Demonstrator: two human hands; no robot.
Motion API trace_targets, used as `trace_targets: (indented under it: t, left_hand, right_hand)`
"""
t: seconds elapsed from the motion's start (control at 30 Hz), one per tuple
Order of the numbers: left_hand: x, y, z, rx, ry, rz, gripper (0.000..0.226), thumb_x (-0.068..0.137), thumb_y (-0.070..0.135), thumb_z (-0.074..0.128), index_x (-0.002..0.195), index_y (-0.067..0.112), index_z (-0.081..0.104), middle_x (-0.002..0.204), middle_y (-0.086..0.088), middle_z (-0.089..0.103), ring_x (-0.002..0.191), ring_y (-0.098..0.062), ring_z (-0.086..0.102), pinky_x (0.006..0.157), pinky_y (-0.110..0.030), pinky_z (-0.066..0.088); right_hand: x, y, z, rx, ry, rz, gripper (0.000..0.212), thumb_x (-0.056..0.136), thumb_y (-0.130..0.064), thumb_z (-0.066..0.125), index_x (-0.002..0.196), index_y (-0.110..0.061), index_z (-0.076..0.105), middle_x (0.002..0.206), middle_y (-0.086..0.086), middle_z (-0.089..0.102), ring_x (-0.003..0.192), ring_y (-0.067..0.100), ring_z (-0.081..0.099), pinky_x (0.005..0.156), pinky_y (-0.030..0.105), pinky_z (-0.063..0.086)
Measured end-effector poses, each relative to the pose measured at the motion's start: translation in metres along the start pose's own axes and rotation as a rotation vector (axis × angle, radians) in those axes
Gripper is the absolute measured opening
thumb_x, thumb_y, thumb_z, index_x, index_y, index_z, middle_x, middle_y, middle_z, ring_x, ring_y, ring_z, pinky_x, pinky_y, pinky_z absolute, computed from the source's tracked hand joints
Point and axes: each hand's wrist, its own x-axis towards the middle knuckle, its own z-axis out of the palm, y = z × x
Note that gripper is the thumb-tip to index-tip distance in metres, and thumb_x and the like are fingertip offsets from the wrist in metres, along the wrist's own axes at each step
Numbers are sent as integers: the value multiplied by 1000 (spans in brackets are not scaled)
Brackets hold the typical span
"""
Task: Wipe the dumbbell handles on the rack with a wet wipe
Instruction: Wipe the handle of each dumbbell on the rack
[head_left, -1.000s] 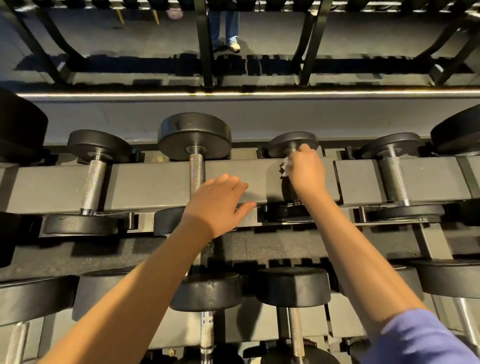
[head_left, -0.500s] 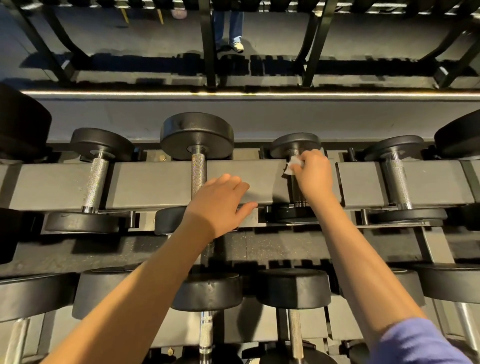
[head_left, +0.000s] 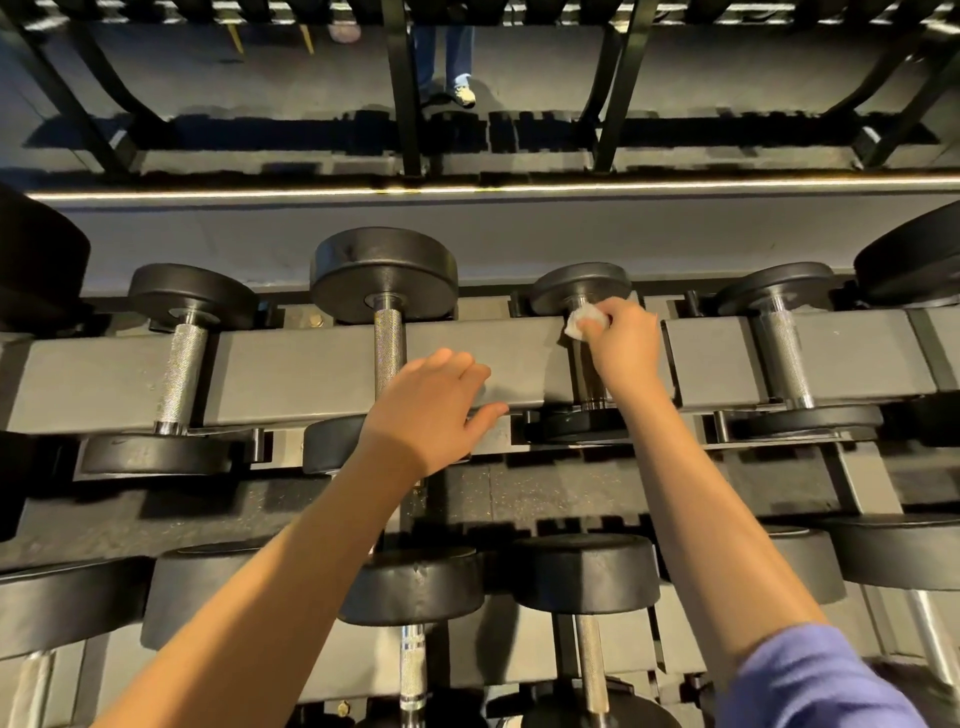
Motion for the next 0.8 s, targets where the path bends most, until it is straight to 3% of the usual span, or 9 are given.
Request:
trace_targets:
  t: [0.07, 0.17, 0.23, 0.33, 0.4, 0.53, 0.7, 0.8]
  left_hand:
    - [0, 0, 0, -2, 2, 1, 49, 97, 52, 31, 129, 20, 49, 118, 3, 53, 107, -14, 47, 92, -28, 40]
    - [0, 0, 1, -25, 9, 2, 49, 97, 52, 31, 128, 20, 51, 116, 3, 54, 106, -14, 48, 92, -29, 41]
    - [1, 0, 1, -19, 20, 6, 52, 95, 54, 30, 126, 20, 53, 115, 4, 55, 105, -13, 49, 91, -29, 41]
    - [1, -1, 3, 4, 41, 5, 60, 90, 57, 22, 123, 20, 55, 112, 5, 57, 103, -11, 50, 88, -26, 41]
    - [1, -1, 5, 16, 58, 8, 61, 89, 58, 20, 120, 20, 57, 110, 5, 57, 101, -11, 51, 86, -26, 41]
    - [1, -2, 8, 56, 89, 25, 59, 90, 57, 22, 118, 20, 59, 106, 5, 59, 98, -13, 53, 83, -27, 43]
    - [0, -2, 12, 89, 131, 63, 55, 93, 55, 28, 109, 17, 64, 99, 2, 62, 92, -15, 57, 77, -29, 45]
    - [-1, -4, 13, 82, 145, 103, 55, 93, 53, 29, 106, 13, 65, 97, -1, 63, 90, -19, 58, 75, -32, 48]
  right_hand:
    - [-15, 6, -5, -72, -103, 70, 10, 92, -16, 56, 86, -12, 62, 79, 3, 59, 70, 14, 53, 58, 22, 37]
    - [-35, 18, -10, -209, -269, 149, 5, 89, -11, 61, 93, -9, 62, 87, 6, 60, 81, 19, 58, 68, 28, 45]
    - [-33, 17, -9, -181, -241, 138, 6, 88, -10, 62, 93, -8, 62, 87, 6, 61, 78, 17, 59, 65, 25, 44]
    - [-14, 8, -3, -22, -65, 51, 10, 90, -15, 58, 93, -8, 64, 82, 4, 62, 64, 6, 51, 53, 18, 34]
    - [-8, 3, -1, 58, 11, 52, 14, 90, -17, 58, 97, -8, 66, 83, 3, 63, 67, 7, 52, 54, 18, 35]
    - [-21, 12, -4, -57, -49, 95, 13, 88, -17, 59, 91, -8, 68, 80, 4, 62, 76, 19, 59, 61, 27, 41]
    - [-35, 20, -18, -268, -238, 222, 11, 82, -17, 68, 91, -10, 67, 90, 7, 66, 84, 24, 62, 76, 39, 54]
    - [-48, 17, -21, -163, -138, 222, 13, 84, -20, 66, 93, -11, 69, 85, 4, 65, 81, 23, 62, 70, 34, 52]
